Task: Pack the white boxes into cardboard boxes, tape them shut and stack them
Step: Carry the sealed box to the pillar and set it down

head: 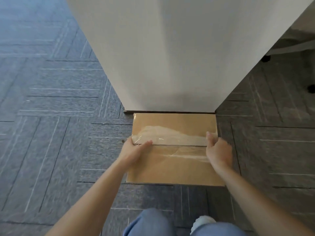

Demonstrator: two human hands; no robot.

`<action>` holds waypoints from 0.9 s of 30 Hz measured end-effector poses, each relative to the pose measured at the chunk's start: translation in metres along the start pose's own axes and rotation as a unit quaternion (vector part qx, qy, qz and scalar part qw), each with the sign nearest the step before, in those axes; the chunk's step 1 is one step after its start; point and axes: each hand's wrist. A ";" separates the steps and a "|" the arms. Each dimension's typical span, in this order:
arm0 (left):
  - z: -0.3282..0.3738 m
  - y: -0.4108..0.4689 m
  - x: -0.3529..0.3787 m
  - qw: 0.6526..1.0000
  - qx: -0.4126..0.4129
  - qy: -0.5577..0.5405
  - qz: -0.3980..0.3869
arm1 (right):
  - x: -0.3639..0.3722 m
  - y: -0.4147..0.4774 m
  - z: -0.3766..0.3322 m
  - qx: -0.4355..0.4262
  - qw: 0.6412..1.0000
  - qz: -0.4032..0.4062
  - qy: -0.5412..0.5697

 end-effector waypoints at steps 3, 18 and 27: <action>-0.024 0.042 0.030 0.999 0.023 0.035 0.033 | 0.056 0.016 0.018 -0.008 1.000 0.003 0.004; -0.004 0.150 0.116 0.935 0.083 0.275 0.208 | 0.169 0.110 0.001 -0.010 0.999 0.026 -0.041; 0.004 0.150 0.117 0.922 0.079 0.316 0.209 | 0.167 0.116 -0.001 -0.023 0.998 0.022 -0.047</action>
Point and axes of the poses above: each hand's wrist, its own y-axis towards the middle knuckle, its own x-axis out of the palm, z = x × y, and after that the axes turned 14 degrees about z, right-handed
